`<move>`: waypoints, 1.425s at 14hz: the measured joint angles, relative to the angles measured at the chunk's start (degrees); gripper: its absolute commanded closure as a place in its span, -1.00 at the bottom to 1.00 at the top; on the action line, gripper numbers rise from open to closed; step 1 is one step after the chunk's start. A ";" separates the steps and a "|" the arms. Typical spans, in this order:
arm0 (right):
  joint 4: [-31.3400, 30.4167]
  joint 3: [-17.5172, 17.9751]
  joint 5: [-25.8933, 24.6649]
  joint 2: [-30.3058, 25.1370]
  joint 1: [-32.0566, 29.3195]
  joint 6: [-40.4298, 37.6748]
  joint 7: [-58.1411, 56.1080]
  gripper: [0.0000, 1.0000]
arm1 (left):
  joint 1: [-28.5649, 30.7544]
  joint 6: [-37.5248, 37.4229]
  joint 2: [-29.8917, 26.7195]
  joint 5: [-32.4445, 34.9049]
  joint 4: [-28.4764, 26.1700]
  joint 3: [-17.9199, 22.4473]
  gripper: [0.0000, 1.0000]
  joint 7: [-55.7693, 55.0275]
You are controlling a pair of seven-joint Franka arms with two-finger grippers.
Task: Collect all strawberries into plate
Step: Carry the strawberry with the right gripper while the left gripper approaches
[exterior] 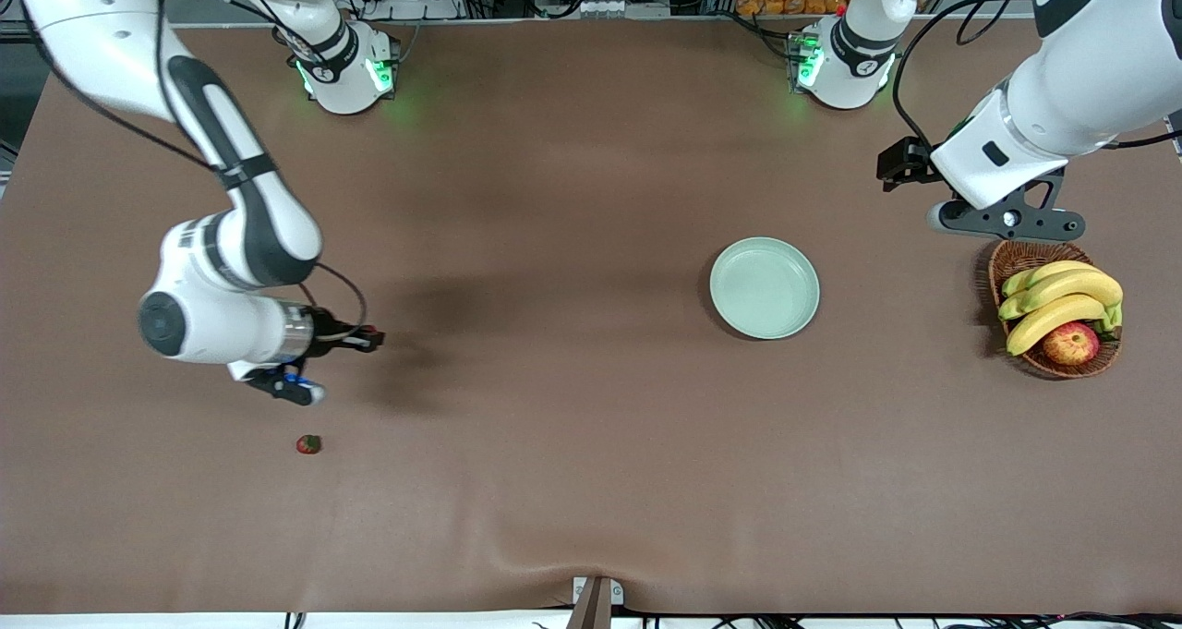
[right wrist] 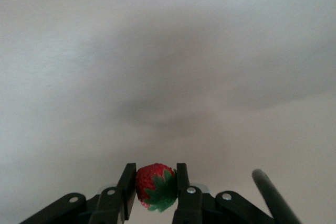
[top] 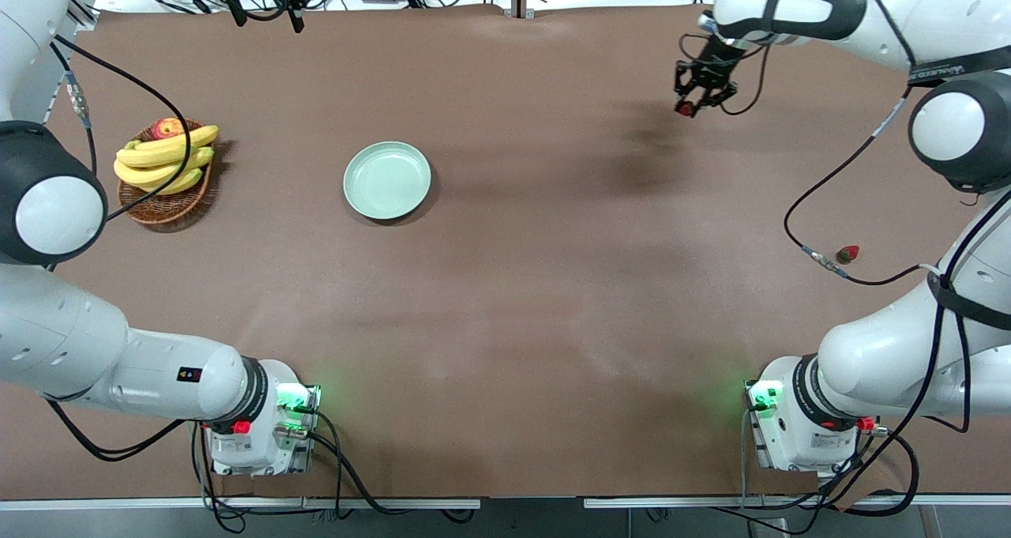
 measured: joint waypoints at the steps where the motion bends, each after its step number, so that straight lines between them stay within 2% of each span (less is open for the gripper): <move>1: 0.88 0.05 0.33 0.01 2.13 0.07 3.55 1.00 | 0.00 0.07 0.04 0.00 -0.02 -0.02 -1.00 0.00; 3: 2.15 0.10 1.36 0.22 6.71 1.96 10.32 1.00 | -0.01 0.98 0.57 0.00 -0.06 -0.03 -1.00 -0.11; 6: 2.79 0.11 1.83 2.32 12.85 8.96 21.05 1.00 | -0.07 3.23 1.90 -0.01 -0.08 -0.12 -1.00 -2.90; 12: 12.15 -0.05 1.89 13.15 26.45 19.11 42.84 1.00 | -0.33 8.82 3.12 -4.07 -2.26 -0.45 -1.00 -10.74; 15: 16.51 -0.16 1.89 17.80 30.82 21.72 49.43 1.00 | -0.32 9.77 3.11 -4.28 -3.06 -0.45 -1.00 -12.55; 18: 18.31 -0.29 1.89 20.45 34.24 24.46 52.27 1.00 | -0.31 10.56 3.10 -4.29 -4.43 -0.44 -1.00 -12.65; 19: 18.52 -0.49 1.89 20.93 35.36 25.15 52.98 0.85 | -0.26 10.74 3.09 -4.31 -4.80 -0.43 -1.00 -12.67; 20: 18.72 -1.04 1.89 21.28 36.71 25.89 53.78 0.27 | -0.15 10.94 3.09 -4.66 -5.06 -0.40 -1.00 -12.68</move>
